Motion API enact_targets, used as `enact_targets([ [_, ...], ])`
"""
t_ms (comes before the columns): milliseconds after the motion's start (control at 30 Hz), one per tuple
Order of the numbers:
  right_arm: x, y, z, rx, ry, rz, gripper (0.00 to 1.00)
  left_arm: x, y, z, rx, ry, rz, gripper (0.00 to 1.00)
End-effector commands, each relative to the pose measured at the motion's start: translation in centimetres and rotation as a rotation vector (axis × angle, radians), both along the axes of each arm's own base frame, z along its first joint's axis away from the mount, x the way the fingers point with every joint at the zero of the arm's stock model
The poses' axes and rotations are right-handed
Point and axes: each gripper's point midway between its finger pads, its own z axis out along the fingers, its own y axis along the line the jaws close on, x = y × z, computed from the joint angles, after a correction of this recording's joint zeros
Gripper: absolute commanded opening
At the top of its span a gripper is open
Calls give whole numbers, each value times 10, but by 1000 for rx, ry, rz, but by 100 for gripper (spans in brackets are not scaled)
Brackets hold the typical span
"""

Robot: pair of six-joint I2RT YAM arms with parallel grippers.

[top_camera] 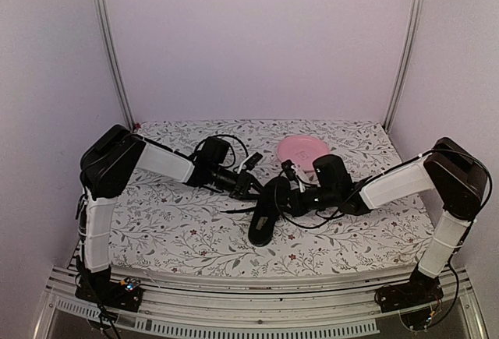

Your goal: Tie the shoes

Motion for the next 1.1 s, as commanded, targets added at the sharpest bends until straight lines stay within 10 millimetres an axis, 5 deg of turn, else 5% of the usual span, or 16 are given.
enact_targets([
  [0,4,11,9,30,-11,7,3,-3,-5,1,-17,-6,-30,21],
  [767,7,11,2,20,8,-7,3,-19,-13,3,-58,14,-100,13],
  [1067,8,13,4,25,6,-3,3,-18,-15,-1,-44,19,-102,22],
])
